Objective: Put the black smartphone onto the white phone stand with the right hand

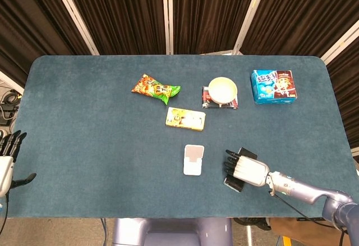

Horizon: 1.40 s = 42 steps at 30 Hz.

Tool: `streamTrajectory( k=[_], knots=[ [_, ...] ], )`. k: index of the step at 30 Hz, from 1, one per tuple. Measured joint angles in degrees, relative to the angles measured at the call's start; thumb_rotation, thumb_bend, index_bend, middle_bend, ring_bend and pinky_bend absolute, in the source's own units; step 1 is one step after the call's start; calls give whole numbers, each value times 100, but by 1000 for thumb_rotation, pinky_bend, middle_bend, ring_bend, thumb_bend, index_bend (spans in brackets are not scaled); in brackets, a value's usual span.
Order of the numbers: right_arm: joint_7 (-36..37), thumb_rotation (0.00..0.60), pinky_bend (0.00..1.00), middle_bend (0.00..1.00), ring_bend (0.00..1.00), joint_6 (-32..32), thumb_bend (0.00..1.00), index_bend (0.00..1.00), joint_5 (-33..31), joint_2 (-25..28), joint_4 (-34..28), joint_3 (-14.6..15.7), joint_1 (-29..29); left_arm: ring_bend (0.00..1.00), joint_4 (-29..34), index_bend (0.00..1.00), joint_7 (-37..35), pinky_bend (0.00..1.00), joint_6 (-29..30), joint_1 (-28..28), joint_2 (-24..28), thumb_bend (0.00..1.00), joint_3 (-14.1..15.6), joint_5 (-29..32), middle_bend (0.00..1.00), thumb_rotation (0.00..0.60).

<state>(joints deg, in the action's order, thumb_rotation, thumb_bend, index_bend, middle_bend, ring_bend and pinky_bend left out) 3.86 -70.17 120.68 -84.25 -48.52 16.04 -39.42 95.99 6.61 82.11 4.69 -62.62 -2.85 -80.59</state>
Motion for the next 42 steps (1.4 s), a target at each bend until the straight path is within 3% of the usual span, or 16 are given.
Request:
streamTrajectory(
  k=[4,14,21,28,34,42],
  knots=[
    [-142,600,353,574,433,-305,532,653,9,20,110,-16,22,0,5,0,-4,0,7,0,3,0,3,-7,0,600],
    [-527,600,354,571,434,-881,540,633,-95,213,232,-144,156,0,29,0,-45,0,20,-1,23,0,21,-48,0,600],
    [-1610,600,353,562,434,-1588,540,626,-176,489,105,-496,281,0,45,0,-144,0,46,-11,72,0,25,-82,0,600],
    [-2916,600,293,543,434,-1879,539,615,-199,707,-237,-846,313,0,56,0,-235,0,58,-18,113,0,24,-94,0,600],
    [-4462,600,277,545,433,-1616,540,611,-163,812,-956,-1151,190,0,49,0,-377,0,47,-23,162,0,1,-37,0,600],
    [-6377,600,220,545,420,-495,541,604,-105,938,-2637,-1613,-128,0,-10,0,-494,0,-97,25,198,0,-75,161,0,600]
  ],
)
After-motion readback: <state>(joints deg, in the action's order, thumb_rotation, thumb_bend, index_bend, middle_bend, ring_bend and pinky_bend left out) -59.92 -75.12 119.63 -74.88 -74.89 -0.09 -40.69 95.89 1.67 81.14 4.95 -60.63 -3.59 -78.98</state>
